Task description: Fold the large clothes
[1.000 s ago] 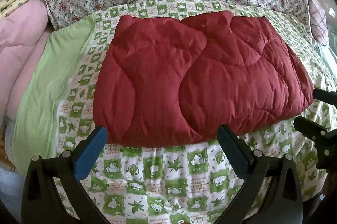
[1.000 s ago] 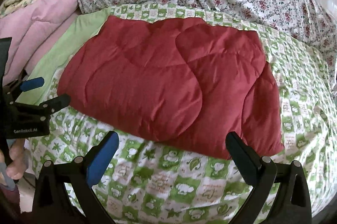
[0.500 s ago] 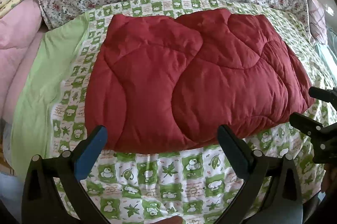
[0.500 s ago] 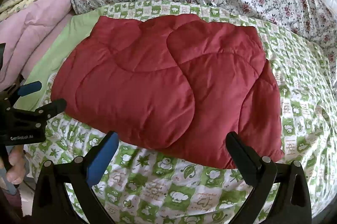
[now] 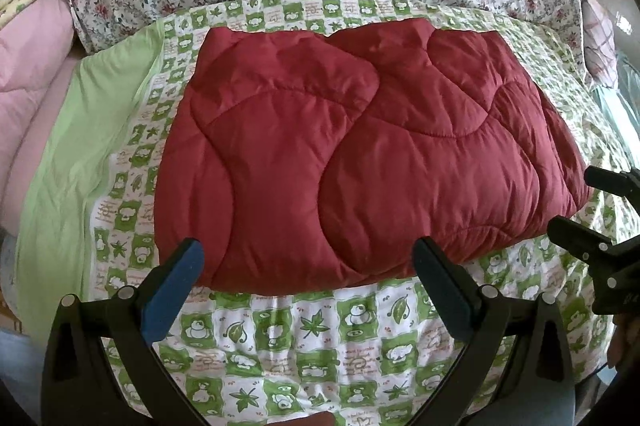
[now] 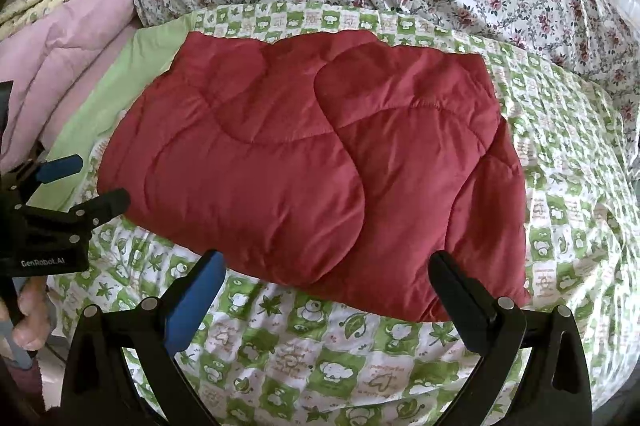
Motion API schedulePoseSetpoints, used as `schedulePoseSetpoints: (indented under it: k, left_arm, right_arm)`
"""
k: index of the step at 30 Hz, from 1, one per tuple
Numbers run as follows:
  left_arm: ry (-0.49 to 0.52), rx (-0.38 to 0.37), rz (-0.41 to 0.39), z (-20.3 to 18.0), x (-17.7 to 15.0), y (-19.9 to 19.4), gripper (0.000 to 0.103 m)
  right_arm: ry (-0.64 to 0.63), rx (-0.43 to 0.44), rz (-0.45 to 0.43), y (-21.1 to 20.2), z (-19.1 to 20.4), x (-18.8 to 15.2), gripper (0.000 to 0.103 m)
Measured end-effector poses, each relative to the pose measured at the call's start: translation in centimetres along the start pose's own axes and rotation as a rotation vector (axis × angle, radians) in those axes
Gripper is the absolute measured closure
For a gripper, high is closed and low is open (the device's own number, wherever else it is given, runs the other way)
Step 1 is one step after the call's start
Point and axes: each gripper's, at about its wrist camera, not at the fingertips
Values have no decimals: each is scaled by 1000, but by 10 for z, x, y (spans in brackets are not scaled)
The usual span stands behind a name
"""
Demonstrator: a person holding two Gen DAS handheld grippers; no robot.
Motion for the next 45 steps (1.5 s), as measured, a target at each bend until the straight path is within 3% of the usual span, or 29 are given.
schedulePoseSetpoints:
  k: [45]
  left_arm:
    - [-10, -1, -4, 3, 0, 4, 0]
  right_arm:
    - [-5, 13, 19, 7, -3, 3, 1]
Point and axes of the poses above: each gripper's, at about its wrist camera, not at the fingertips, and y roughly the way its jaws point, z to its left, x to its top, and after that the axes turned 8 degrees about z, right-handed
